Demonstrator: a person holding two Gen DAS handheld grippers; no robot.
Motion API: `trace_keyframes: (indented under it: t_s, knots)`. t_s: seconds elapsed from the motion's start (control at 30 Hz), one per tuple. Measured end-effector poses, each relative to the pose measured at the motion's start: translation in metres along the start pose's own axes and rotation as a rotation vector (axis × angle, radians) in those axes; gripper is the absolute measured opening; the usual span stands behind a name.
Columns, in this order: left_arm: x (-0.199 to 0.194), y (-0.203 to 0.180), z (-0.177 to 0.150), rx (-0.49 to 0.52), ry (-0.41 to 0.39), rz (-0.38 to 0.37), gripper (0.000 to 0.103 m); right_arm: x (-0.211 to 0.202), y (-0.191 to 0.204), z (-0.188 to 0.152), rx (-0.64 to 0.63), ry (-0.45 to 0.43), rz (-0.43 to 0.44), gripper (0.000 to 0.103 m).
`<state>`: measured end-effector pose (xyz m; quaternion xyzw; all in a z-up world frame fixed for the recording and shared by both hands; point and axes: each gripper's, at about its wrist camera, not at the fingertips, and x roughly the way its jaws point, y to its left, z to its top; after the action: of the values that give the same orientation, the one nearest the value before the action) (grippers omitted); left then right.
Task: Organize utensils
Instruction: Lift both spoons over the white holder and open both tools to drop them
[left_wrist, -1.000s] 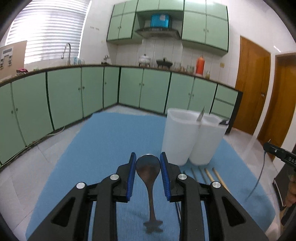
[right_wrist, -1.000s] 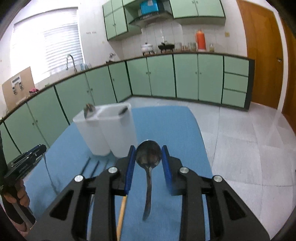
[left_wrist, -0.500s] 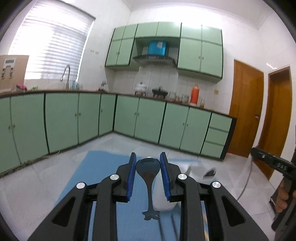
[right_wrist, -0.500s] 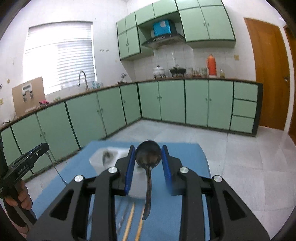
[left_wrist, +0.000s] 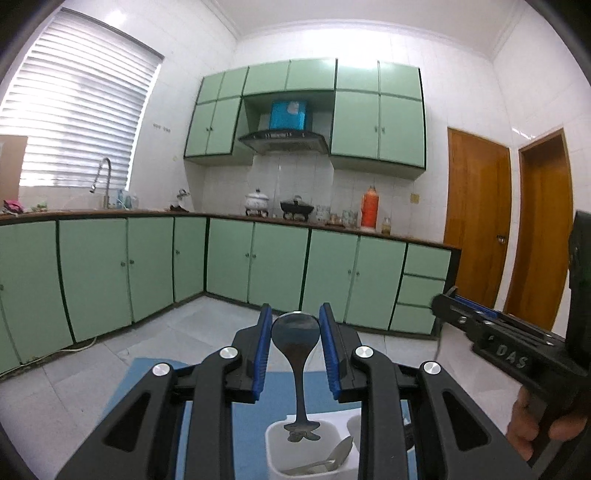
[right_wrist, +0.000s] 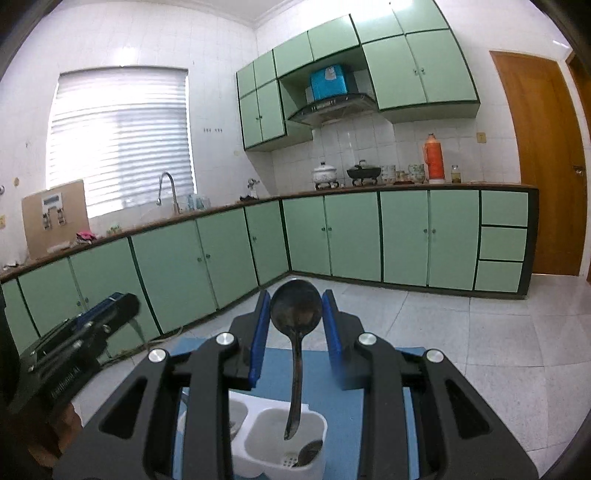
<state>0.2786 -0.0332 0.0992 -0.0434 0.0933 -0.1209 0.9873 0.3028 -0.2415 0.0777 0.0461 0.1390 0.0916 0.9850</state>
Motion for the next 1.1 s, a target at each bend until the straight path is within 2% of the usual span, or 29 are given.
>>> trace_keyframes:
  t_s: [0.2, 0.4, 0.57, 0.6, 0.67, 0.8, 0.87, 0.9, 0.97, 1.1]
  knots:
    - [0.034, 0.002, -0.032, -0.005, 0.104, -0.009, 0.026, 0.029, 0.003, -0.034, -0.001, 0.095, 0.013, 0.027]
    - [0.044, 0.009, -0.058, -0.021, 0.183, -0.005, 0.026, 0.038, 0.004, -0.062, 0.030, 0.164, 0.042, 0.027]
    - [0.045, 0.011, -0.067, -0.028, 0.209, -0.004, 0.028, 0.040, 0.009, -0.074, 0.037, 0.190, 0.039, 0.030]
    - [0.043, 0.012, -0.068, -0.029, 0.208, -0.005, 0.029, 0.038, 0.009, -0.076, 0.039, 0.189, 0.039, 0.036]
    - [0.039, 0.013, -0.066, -0.034, 0.204, -0.003, 0.039, 0.035, 0.008, -0.075, 0.044, 0.179, 0.034, 0.042]
    - [0.025, 0.019, -0.063, -0.056, 0.186, 0.004, 0.050, 0.020, 0.005, -0.072, 0.054, 0.148, 0.009, 0.057]
    - [0.017, 0.022, -0.062, -0.066, 0.177, 0.013, 0.059, 0.011, 0.000, -0.071, 0.061, 0.128, -0.012, 0.070]
    - [0.012, 0.024, -0.062, -0.072, 0.172, 0.017, 0.061, 0.006, -0.001, -0.070, 0.063, 0.115, -0.027, 0.079]
    - [0.001, 0.029, -0.062, -0.084, 0.164, 0.025, 0.076, -0.007, -0.003, -0.071, 0.063, 0.089, -0.054, 0.087]
    - [-0.027, 0.035, -0.067, -0.100, 0.154, 0.049, 0.087, -0.029, -0.011, -0.078, 0.078, 0.089, -0.059, 0.092]
